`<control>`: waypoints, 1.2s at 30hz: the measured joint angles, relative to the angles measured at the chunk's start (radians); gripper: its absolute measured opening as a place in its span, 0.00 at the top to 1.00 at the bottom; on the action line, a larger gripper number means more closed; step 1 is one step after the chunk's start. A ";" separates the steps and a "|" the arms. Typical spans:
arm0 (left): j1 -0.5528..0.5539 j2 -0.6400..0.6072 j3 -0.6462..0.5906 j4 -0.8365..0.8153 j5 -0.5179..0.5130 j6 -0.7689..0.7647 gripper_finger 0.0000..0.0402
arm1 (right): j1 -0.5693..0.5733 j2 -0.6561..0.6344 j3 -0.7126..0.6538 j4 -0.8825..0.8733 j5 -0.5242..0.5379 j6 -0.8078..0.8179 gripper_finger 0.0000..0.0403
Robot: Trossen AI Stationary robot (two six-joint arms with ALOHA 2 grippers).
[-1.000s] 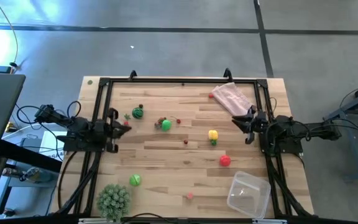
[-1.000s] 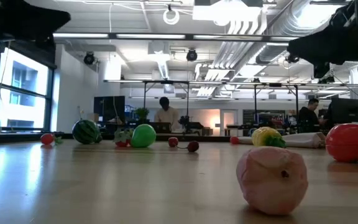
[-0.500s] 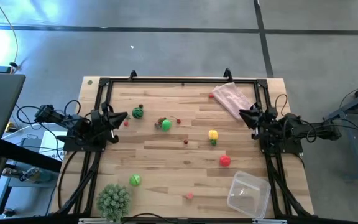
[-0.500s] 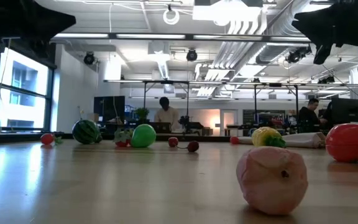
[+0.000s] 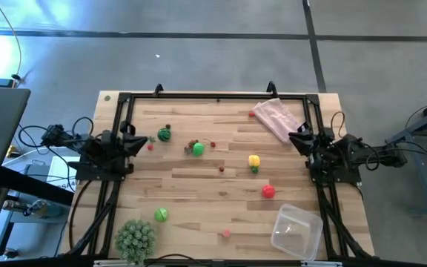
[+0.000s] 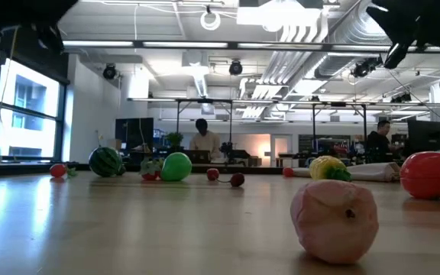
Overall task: Pick and placing Produce into tupperware
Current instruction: Prepare the transparent container to the center of the table
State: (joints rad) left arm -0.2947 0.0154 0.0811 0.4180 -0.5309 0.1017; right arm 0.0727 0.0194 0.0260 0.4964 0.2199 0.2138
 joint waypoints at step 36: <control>0.000 0.185 0.295 -0.749 0.146 -0.215 0.98 | 0.222 1.203 1.207 -1.435 -0.122 0.577 0.83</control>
State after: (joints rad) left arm -0.2947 0.2004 0.3765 -0.3313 -0.3848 -0.1131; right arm 0.2944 1.2220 1.2332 -0.9390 0.0979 0.7903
